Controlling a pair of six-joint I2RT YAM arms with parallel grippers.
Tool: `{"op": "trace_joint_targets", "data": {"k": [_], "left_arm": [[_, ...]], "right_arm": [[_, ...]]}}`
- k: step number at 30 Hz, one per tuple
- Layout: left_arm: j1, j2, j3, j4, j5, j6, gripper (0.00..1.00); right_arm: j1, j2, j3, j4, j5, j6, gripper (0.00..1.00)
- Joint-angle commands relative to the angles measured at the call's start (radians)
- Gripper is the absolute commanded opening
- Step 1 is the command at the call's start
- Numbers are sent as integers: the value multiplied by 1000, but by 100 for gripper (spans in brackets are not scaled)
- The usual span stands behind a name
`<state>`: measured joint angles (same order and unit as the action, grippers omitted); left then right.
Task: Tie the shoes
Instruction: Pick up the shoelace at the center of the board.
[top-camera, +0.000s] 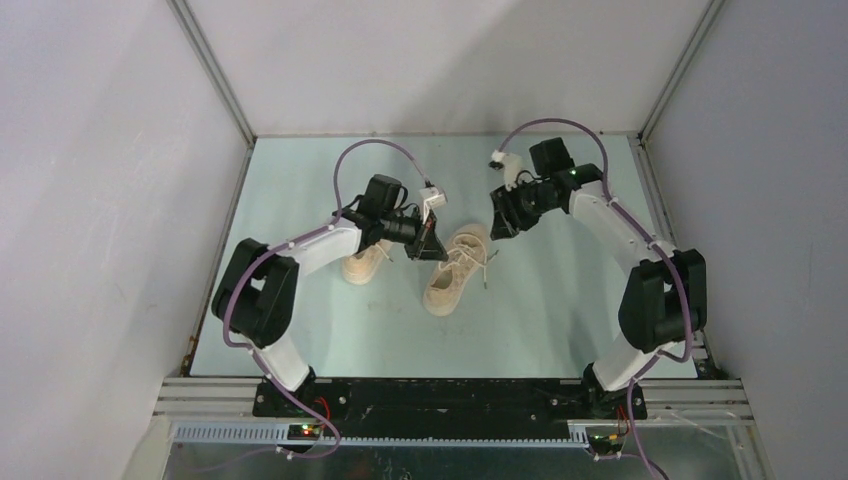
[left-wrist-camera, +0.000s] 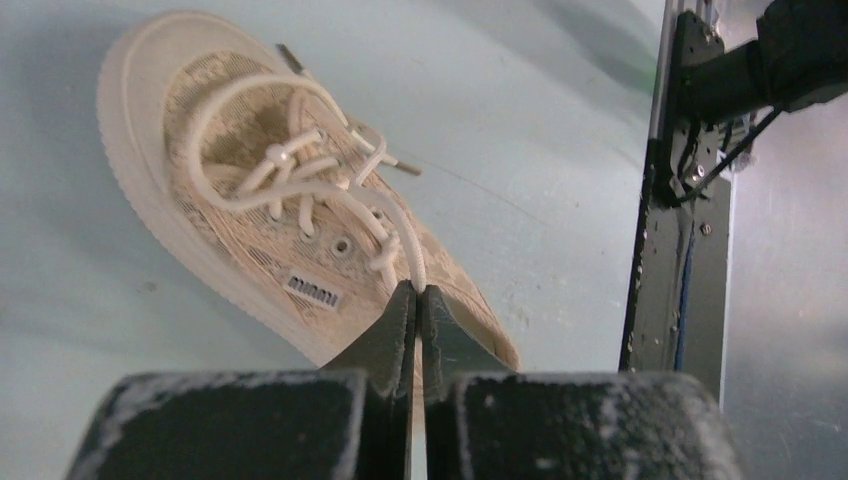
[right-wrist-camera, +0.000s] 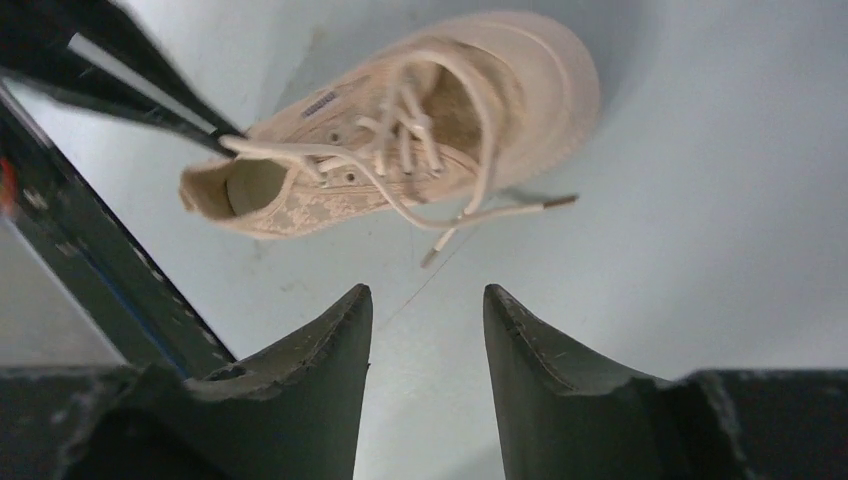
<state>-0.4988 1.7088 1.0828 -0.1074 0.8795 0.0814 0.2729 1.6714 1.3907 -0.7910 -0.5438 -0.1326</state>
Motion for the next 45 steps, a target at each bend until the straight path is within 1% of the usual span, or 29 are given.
{"op": "trace_joint_targets", "data": {"k": [1,5,8,9,13,19,26,28,31,32,34,35,36,37,38,39,40,41,42,43,44,45], "left_arm": [[3,-70,46,-150,45,166,0],[5,-75,48,-169,64,192,0],[13,-73,47,-164,85,181,1],[17,-70,44,-142,102,149,2],[44,-63,17,-24,147,32,3],[55,-61,14,-12,160,22,4],[64,-52,16,-14,163,24,5],[65,-48,18,-14,162,23,5],[68,-42,20,-14,163,22,5],[68,-41,20,-14,162,21,5],[70,-39,19,-13,160,20,5],[71,-38,19,-13,153,20,6],[71,-37,19,-12,147,22,9],[71,-36,18,-5,133,22,12],[71,-37,15,4,125,7,20],[71,-40,2,46,98,-34,24],[70,-42,-8,74,86,-68,29],[69,-48,-33,174,58,-154,32],[65,-50,-44,224,43,-190,36],[64,-53,-60,307,11,-258,38],[57,-54,-66,336,-8,-283,41],[54,-54,-67,373,-46,-324,41]], "right_arm": [[104,-107,22,68,-104,-423,49],[165,-73,29,54,-159,-597,50],[193,-39,36,53,-193,-669,48],[199,-31,40,56,-208,-684,47],[211,6,36,79,-230,-676,45],[235,45,30,112,-229,-666,44],[247,108,50,178,-222,-607,43],[248,125,59,178,-220,-607,40],[245,144,73,169,-215,-608,32],[240,146,80,165,-214,-607,31],[231,150,101,141,-223,-605,24],[224,152,121,116,-237,-599,17],[220,154,133,105,-244,-595,10],[214,155,158,88,-253,-578,7],[211,159,170,80,-257,-562,1],[206,160,200,71,-266,-516,0],[204,164,213,76,-268,-436,0],[200,168,240,80,-268,-389,0],[198,175,254,80,-268,-311,0],[200,180,277,77,-272,-272,0],[201,189,288,66,-270,-207,0],[207,194,307,61,-267,-173,0]]}}
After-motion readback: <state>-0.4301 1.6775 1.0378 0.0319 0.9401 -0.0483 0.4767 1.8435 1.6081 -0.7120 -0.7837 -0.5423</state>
